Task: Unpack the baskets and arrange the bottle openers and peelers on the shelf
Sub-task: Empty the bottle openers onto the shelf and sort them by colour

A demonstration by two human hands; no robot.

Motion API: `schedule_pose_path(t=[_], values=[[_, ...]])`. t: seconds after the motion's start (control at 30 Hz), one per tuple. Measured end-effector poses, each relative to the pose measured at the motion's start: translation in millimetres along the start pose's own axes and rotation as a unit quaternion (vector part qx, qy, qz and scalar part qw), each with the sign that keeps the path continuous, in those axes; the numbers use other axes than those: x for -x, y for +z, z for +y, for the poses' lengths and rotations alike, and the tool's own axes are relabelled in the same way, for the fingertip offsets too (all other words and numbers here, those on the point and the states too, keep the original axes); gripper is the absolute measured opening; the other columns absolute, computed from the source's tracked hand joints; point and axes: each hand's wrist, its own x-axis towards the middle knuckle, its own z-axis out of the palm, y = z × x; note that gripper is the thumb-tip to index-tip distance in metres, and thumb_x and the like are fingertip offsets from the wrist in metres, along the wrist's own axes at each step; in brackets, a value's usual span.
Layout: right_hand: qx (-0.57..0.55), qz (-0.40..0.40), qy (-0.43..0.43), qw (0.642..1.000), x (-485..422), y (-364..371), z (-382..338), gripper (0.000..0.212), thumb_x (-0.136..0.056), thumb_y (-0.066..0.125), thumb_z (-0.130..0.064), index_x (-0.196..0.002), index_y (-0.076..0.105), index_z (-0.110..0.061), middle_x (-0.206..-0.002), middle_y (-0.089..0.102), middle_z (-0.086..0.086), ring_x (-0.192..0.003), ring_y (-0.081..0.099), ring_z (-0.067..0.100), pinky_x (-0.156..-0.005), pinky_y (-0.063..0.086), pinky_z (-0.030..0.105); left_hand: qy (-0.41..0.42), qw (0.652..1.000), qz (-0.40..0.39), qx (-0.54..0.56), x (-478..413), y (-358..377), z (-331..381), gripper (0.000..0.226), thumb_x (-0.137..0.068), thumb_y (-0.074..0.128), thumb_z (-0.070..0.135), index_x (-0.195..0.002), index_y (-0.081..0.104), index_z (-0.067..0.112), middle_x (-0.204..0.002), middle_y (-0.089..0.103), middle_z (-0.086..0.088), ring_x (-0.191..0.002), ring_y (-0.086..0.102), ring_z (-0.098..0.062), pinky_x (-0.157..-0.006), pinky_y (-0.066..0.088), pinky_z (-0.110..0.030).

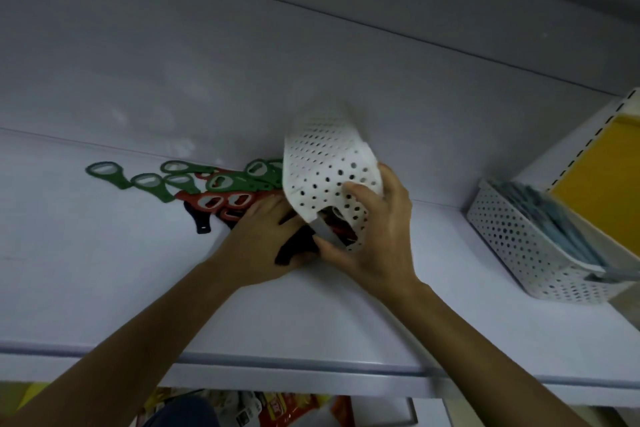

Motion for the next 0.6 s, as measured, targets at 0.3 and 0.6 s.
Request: schedule_pose_path(t=[0.3, 0.6], values=[[-0.064, 0.076, 0.102, 0.990, 20.3, -22.7, 25.4, 0.077, -0.062, 0.084, -0.031, -0.123, 0.039, -0.018, -0.136, 0.033, 0.026, -0.130, 0.032, 0.016, -0.103, 0.026, 0.007, 0.039, 0.999, 0.002, -0.021, 0.4, 2.0, 1.0, 0.060, -0.070, 0.081, 0.025, -0.125, 0.061, 0.012, -0.129, 0.058, -0.014, -0.122, 0.052, -0.035, -0.101, 0.041, -0.053], [-0.030, 0.062, 0.066, 0.995, 21.5, -38.4, 26.2, 0.071, -0.066, 0.078, -0.039, -0.121, 0.038, -0.021, -0.137, 0.032, 0.026, -0.131, 0.032, 0.030, -0.107, 0.035, 0.027, 0.082, 0.987, -0.069, -0.120, -5.1, -11.2, 9.1, 0.075, -0.060, 0.087, 0.035, -0.126, 0.060, 0.011, -0.121, 0.063, -0.017, -0.110, 0.061, -0.036, -0.091, 0.049, -0.050]])
